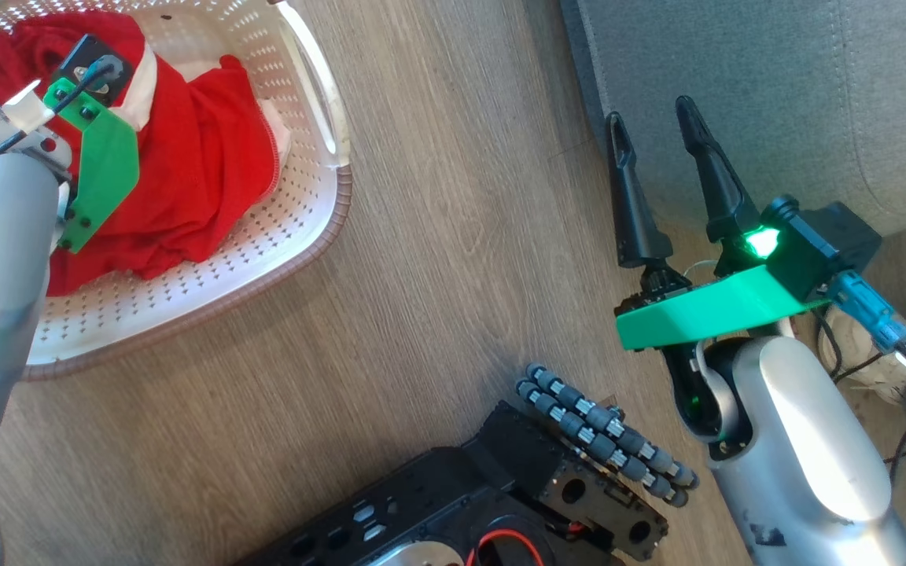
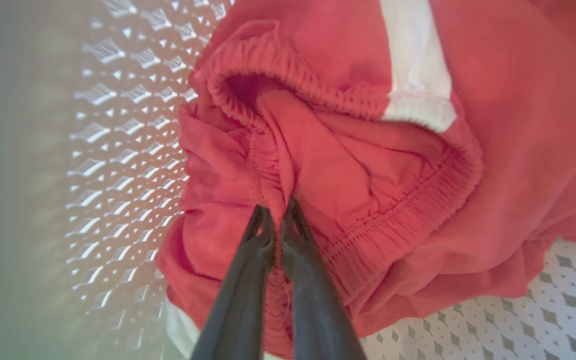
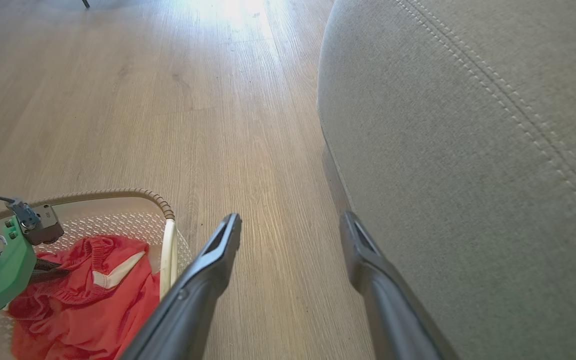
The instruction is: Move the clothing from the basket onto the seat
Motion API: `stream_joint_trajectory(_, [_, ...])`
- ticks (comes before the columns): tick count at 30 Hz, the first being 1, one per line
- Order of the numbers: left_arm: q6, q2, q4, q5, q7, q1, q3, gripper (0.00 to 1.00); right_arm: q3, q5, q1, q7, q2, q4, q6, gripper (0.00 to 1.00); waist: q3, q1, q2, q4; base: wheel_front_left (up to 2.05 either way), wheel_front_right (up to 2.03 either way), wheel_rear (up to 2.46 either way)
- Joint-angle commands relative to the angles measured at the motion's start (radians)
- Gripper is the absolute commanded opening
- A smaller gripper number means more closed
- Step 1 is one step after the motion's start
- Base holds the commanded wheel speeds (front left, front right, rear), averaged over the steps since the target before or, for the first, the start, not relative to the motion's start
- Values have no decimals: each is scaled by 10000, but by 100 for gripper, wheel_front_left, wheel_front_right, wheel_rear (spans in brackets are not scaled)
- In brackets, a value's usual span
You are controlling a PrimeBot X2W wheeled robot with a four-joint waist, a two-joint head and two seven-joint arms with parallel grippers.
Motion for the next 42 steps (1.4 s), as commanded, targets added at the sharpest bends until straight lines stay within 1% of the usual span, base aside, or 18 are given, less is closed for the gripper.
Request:
stream_joint_trajectory(1, [77, 233, -291, -86, 27, -27, 128, 0, 136, 51, 179, -132, -59, -191, 69, 100, -36, 0, 0, 16, 0, 0, 0])
stream_joint_trajectory(5, [117, 57, -395, -292, -213, 59, 130, 0, 15, 8, 179, -132, -59, -121, 69, 100, -251, 0, 0, 158, 0, 0, 0])
stream_joint_trajectory(12, [450, -684, -655, -1055, -1319, 501, 436, 0, -470, -369, 384, -132, -59, -31, 69, 100, -1157, 0, 0, 791, 0, 0, 0])
stream_joint_trajectory(18, [663, -1382, -905, -1829, -2438, 1172, 745, 0, -1067, -1062, 782, -132, -67, 103, 69, 100, -2497, 0, 0, 1617, 0, 0, 0])
stream_joint_trajectory(24, [919, -1883, -1332, -2601, -3527, 2092, 1128, 0, -1712, -1550, 1456, -132, -437, 295, 69, 100, -4085, 0, 0, 2426, 0, 0, 0])
stream_joint_trajectory(28, [1125, -1966, -1719, -3148, -4088, 2845, 1512, 0, -1872, -1671, 1892, -132, -680, 416, 69, 100, -4956, 0, 0, 2729, 0, 0, 0])
stream_joint_trajectory(29, [1125, -1966, -1719, -3148, -4088, 2845, 1512, 0, -1872, -1671, 1892, -132, -680, 416, 69, 100, -4956, 0, 0, 2729, 0, 0, 0])
stream_joint_trajectory(32, [1222, -1985, -2072, -3482, -4393, 3441, 1717, 0, -1986, -1708, 2190, -132, -824, 464, 69, 100, -5527, 0, 0, 2956, 0, 0, 0])
stream_joint_trajectory(42, [1669, -1853, -3732, -4292, -4977, 5107, 2325, 0, -2303, -1741, 3169, -132, -1375, 512, 69, 100, -6960, 0, 0, 3597, 0, 0, 0])
